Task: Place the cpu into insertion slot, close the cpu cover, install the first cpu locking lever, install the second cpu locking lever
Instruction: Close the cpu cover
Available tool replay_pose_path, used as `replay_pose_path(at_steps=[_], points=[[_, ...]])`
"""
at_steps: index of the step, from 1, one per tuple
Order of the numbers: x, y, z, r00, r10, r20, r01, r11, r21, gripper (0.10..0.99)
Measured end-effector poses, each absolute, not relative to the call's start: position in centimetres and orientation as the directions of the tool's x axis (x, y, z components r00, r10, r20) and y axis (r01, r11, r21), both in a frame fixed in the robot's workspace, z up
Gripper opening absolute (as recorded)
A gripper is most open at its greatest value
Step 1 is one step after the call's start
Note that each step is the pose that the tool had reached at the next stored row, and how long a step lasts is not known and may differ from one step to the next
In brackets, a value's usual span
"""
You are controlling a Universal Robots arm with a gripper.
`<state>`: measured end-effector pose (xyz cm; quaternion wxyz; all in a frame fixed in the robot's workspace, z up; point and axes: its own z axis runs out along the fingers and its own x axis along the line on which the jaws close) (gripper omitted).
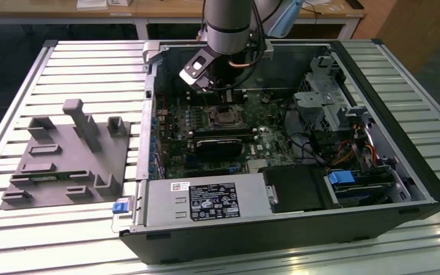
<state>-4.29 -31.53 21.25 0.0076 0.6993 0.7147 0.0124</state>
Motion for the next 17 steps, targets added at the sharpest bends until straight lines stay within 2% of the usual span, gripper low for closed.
replay_pose_path(at_steps=[17], points=[[-5.3,-31.5,20.0,-0.022,1.000,0.006,0.999,0.022,0.028,0.106]])
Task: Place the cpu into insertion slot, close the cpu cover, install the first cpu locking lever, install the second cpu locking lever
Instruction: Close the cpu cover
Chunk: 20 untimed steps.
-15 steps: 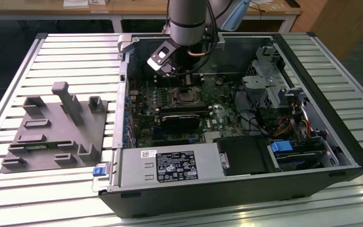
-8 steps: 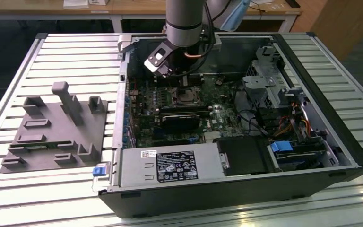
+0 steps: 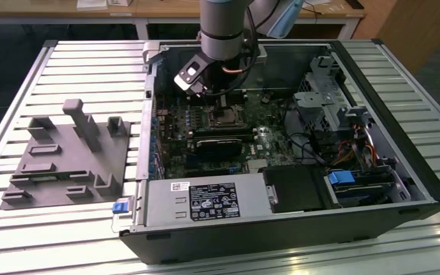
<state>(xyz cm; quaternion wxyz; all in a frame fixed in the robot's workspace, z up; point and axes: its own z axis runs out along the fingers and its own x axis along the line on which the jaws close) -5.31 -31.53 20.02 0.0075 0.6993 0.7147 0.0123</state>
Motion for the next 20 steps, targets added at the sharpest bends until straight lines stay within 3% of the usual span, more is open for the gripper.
replay_pose_path(at_steps=[20], points=[[-4.3,-31.5,20.5,-0.022,1.000,0.007,0.999,0.022,0.028,0.106]])
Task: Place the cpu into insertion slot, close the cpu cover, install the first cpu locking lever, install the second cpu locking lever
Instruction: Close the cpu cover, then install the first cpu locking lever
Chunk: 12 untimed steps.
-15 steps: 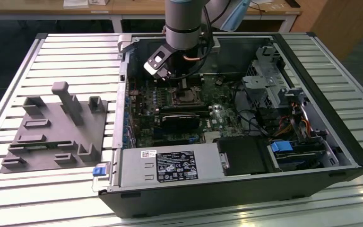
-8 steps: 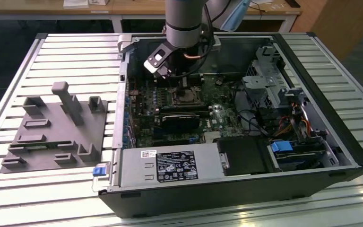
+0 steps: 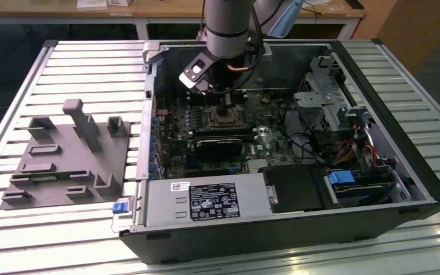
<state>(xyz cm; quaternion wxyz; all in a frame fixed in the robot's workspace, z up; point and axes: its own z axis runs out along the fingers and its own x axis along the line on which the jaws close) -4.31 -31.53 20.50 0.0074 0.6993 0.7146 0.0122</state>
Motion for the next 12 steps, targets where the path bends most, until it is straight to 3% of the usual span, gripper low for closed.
replay_pose_path(at_steps=[12], points=[[-4.11,-31.52,20.55,-0.022,1.000,0.006,0.999,0.022,0.027,0.106]])
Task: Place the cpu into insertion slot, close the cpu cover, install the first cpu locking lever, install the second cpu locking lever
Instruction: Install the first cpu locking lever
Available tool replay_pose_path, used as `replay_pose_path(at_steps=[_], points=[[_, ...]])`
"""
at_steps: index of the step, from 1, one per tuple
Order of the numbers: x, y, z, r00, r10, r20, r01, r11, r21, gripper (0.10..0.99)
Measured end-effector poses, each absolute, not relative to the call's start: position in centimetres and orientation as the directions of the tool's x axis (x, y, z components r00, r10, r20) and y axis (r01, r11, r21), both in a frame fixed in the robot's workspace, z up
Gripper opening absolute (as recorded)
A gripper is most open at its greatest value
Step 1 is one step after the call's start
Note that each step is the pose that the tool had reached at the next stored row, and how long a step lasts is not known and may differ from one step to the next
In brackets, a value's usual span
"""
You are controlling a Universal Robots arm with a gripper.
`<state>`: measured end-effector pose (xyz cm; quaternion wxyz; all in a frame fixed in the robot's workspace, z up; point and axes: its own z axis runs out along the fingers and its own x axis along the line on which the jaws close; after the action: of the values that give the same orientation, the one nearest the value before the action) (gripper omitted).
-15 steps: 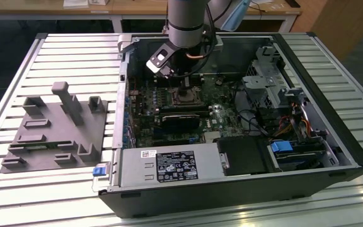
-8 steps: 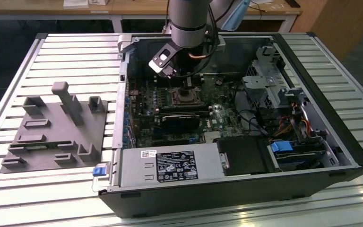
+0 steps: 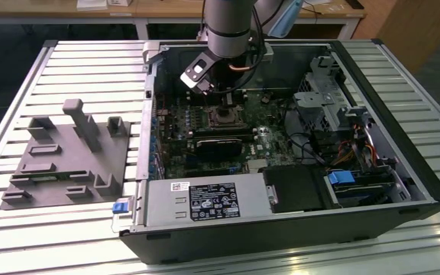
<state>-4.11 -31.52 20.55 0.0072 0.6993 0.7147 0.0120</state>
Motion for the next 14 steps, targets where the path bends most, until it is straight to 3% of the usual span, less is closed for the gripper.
replay_pose_path(at_steps=[14], points=[[-4.09,-31.53,21.38,-0.022,1.000,0.006,0.999,0.022,0.027,0.106]])
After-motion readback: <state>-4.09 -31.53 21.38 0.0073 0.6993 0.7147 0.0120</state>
